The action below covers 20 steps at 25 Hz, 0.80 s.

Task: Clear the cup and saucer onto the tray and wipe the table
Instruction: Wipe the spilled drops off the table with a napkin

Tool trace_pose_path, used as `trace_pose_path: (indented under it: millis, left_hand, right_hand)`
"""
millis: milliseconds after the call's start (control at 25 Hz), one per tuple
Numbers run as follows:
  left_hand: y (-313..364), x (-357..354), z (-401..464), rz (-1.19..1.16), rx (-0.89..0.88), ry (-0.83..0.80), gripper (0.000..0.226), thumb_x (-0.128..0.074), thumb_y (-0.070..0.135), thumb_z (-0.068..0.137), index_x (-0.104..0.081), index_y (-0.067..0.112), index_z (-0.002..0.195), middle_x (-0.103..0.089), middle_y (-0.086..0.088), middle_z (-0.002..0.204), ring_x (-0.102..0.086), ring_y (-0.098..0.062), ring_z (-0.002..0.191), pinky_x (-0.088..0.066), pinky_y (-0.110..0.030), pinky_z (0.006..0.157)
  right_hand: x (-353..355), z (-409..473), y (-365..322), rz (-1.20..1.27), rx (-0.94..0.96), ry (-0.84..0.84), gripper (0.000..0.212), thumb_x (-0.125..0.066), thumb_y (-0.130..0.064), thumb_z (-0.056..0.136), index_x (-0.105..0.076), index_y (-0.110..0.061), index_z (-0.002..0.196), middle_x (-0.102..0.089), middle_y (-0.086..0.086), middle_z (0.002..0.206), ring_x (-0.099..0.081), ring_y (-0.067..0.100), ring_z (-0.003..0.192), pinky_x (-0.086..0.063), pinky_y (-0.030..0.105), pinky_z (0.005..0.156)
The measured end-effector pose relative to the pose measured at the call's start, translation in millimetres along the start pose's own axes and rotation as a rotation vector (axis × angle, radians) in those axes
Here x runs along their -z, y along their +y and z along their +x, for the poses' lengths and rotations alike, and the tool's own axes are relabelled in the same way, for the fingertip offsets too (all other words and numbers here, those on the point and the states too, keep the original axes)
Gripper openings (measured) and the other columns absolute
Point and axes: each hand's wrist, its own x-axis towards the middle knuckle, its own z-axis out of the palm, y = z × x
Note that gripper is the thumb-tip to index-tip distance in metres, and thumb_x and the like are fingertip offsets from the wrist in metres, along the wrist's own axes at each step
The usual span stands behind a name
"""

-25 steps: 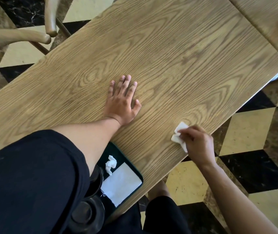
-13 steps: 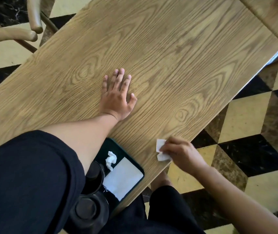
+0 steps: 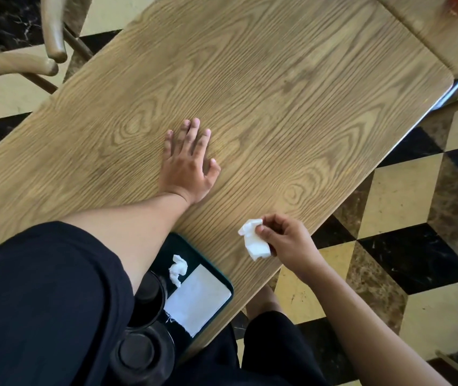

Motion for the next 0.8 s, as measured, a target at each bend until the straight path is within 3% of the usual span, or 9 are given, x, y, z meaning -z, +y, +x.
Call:
trace_pose_path:
  millis: [80,240,400,480,600,800]
  left_hand:
    - [0.5,-0.3,-0.4,-0.002,0.0,0.01,0.065,-0.047,0.04,0.095,-0.046,0.01,0.153,-0.028,-0.014,0.167,-0.02,-0.031,0.157,-0.012,-0.058,0.126]
    - [0.4,-1.2,-0.8,-0.001,-0.002,0.014,0.065,-0.046,0.04,0.095,-0.046,0.01,0.153,-0.028,-0.014,0.167,-0.019,-0.03,0.157,-0.011,-0.058,0.126]
    - [1.3,-0.1,-0.7,0.002,-0.002,0.007,0.066,-0.046,0.041,0.094,-0.044,0.011,0.154,-0.027,-0.014,0.168,-0.018,-0.03,0.157,-0.01,-0.057,0.127]
    - [1.2,0.1,-0.6,0.0,0.002,0.002,0.067,-0.045,0.041,0.094,-0.043,0.012,0.154,-0.026,-0.014,0.168,-0.016,-0.029,0.158,-0.009,-0.056,0.127]
    - [1.0,-0.6,-1.1,0.009,0.007,0.003,0.067,-0.044,0.042,0.094,-0.043,0.012,0.155,-0.026,-0.013,0.168,-0.016,-0.028,0.158,-0.009,-0.056,0.127]
    - [0.6,-1.4,-1.0,0.019,-0.003,0.011,0.066,-0.046,0.041,0.095,-0.043,0.011,0.154,-0.027,-0.015,0.168,-0.018,-0.029,0.157,-0.011,-0.057,0.126]
  right_hand:
    - [2.0,-6.5,6.3,-0.162,0.071,0.025,0.008,-0.068,-0.011,0.096,-0.073,-0.017,0.095,-0.074,-0.008,0.078,-0.067,0.006,0.069,-0.053,0.021,0.06]
    - [17.3,-5.6,14.2,-0.622,0.488,0.266,0.012,-0.074,-0.005,0.089,-0.077,-0.012,0.099,-0.07,-0.007,0.094,-0.064,0.005,0.082,-0.052,0.019,0.075]
    - [43.9,16.9,8.9,-0.696,0.537,0.639,0.013,-0.076,-0.007,0.088,-0.079,-0.008,0.101,-0.058,0.003,0.095,-0.054,0.009,0.08,-0.054,0.03,0.07]
    - [52.0,25.5,4.5,-0.687,0.536,0.723,0.013,-0.074,-0.006,0.089,-0.08,-0.007,0.102,-0.059,0.004,0.088,-0.052,0.009,0.076,-0.054,0.036,0.066]
    - [47.6,24.9,5.7,-0.752,0.57,0.681,0.015,-0.07,-0.006,0.093,-0.078,-0.002,0.105,-0.059,0.008,0.088,-0.055,0.016,0.071,-0.055,0.039,0.061]
    - [44.2,3.1,12.9,-0.864,0.564,0.463,0.031,-0.068,-0.011,0.096,-0.07,-0.002,0.125,-0.054,0.008,0.102,-0.055,0.015,0.076,-0.056,0.029,0.069]
